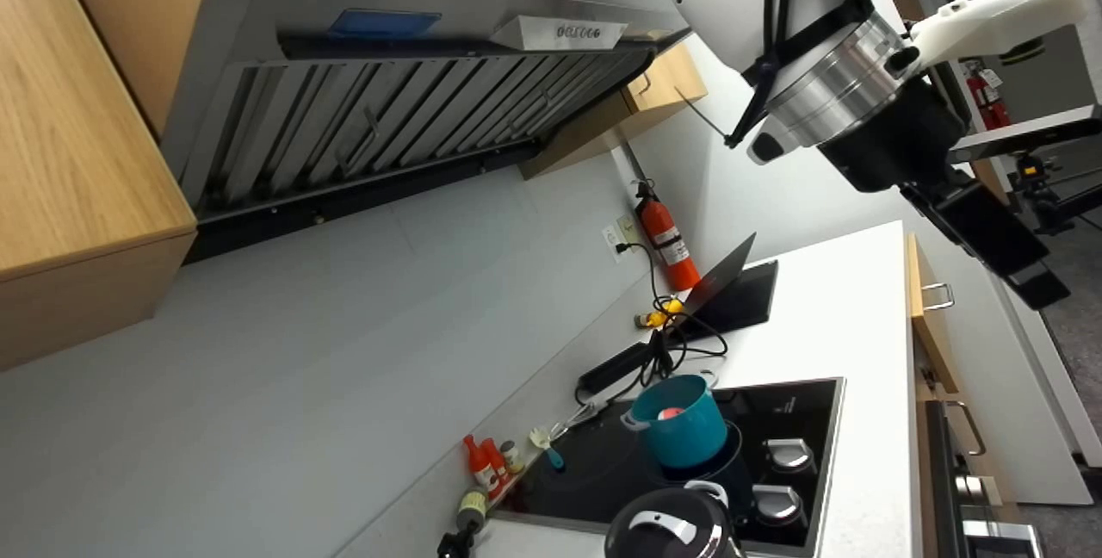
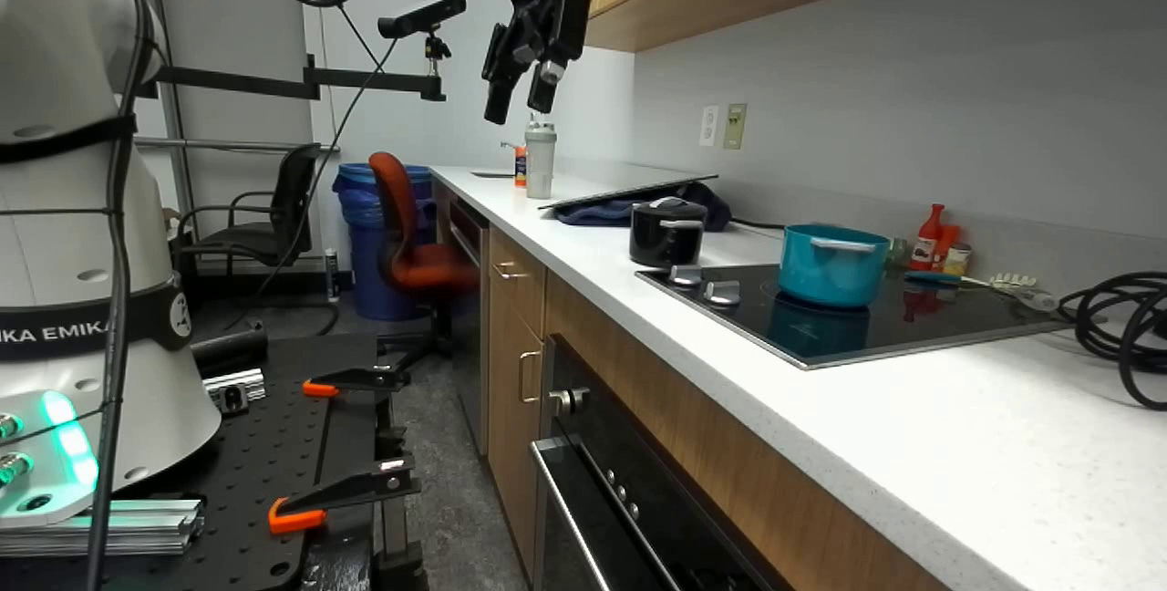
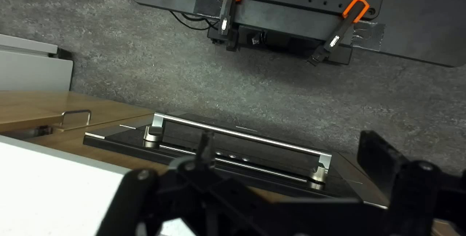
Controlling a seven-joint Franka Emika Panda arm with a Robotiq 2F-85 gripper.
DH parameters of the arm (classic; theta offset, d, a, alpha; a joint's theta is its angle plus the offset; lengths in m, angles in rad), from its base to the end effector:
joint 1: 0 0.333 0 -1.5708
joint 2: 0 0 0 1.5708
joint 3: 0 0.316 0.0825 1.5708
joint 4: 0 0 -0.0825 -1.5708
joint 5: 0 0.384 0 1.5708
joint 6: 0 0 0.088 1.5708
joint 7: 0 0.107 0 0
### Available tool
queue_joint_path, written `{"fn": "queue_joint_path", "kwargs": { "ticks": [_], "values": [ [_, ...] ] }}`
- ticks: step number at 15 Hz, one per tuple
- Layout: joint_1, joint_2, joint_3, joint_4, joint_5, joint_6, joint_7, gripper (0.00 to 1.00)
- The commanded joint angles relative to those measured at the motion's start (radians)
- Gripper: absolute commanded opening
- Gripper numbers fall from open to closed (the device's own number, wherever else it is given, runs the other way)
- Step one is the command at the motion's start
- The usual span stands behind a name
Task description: Uncover the black pot and put the lid on the counter
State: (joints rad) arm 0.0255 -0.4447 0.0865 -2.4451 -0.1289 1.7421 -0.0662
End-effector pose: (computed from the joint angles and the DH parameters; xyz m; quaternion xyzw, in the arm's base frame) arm 0.3790 0.0318 0.4434 0.9832 0.1005 -0.1281 0.0823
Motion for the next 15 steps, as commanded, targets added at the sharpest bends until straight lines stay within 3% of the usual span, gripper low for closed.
{"fn": "queue_joint_path", "kwargs": {
  "ticks": [1, 15],
  "values": [
    [0.015, 0.001, -0.014, 0.001, -0.005, -0.002, 0.005, 1.0],
    [0.015, -0.001, -0.016, -0.003, -0.007, 0.012, 0.006, 1.0]
  ]
}}
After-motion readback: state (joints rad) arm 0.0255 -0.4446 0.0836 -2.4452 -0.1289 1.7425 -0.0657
